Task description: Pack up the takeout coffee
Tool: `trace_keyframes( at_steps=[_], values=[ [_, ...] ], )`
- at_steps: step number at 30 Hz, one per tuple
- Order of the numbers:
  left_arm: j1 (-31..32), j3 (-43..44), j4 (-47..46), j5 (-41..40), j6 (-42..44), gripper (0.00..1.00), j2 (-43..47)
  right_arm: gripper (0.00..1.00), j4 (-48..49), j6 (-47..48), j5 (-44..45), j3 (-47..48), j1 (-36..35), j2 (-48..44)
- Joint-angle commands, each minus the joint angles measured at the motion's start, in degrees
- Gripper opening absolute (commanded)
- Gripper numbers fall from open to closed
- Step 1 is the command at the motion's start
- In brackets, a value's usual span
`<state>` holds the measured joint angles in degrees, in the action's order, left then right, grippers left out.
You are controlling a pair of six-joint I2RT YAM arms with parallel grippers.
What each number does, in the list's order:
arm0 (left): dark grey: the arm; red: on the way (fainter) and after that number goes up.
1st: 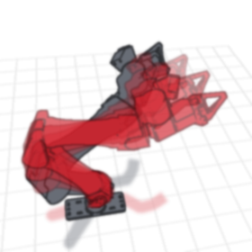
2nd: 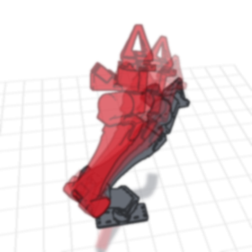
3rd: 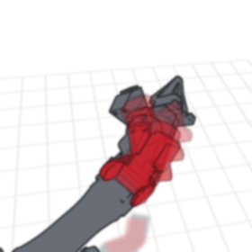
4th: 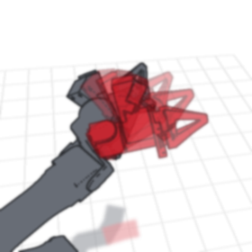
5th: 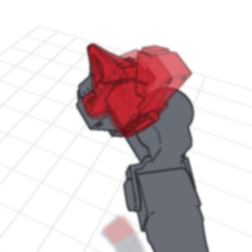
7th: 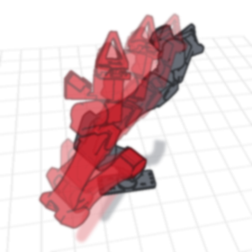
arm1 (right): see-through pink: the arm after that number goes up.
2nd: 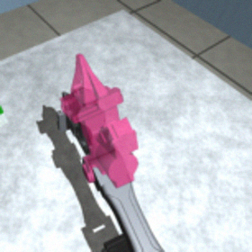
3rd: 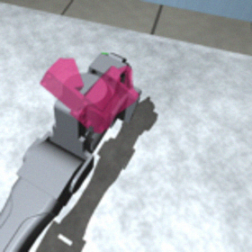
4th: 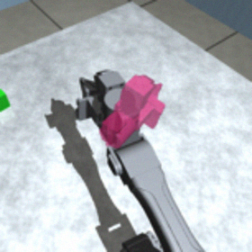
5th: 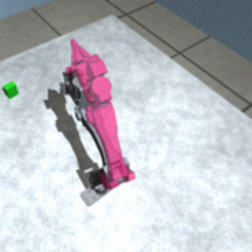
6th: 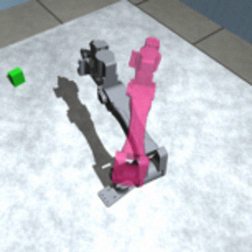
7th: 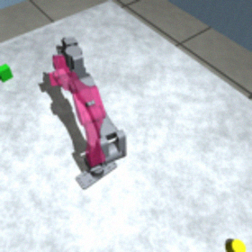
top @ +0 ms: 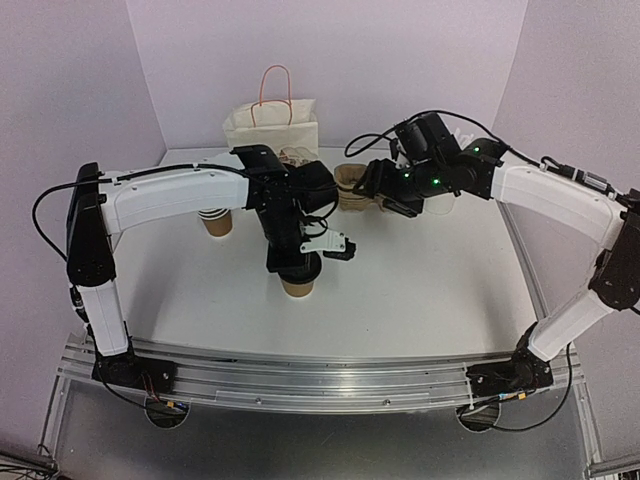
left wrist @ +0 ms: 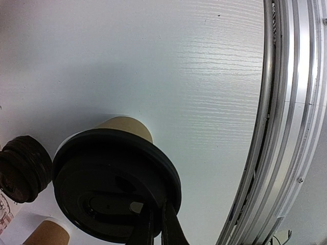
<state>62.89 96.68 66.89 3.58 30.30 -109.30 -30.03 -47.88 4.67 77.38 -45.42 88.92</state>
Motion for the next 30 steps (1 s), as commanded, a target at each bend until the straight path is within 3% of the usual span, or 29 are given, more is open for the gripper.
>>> trace_keyframes(
  at_steps=[1, 30],
  values=[
    [-0.2, -0.5, -2.1, -1.4, 1.4, 0.0, -0.2, 0.71, -0.1, -0.9, 0.3, -1.1, -0.2, -0.9],
    [-2.2, -1.4, -2.5, 0.2, 1.2, 0.0, -1.5, 0.71, -0.1, -0.3, 0.3, -0.1, -0.6, 0.1]
  ],
)
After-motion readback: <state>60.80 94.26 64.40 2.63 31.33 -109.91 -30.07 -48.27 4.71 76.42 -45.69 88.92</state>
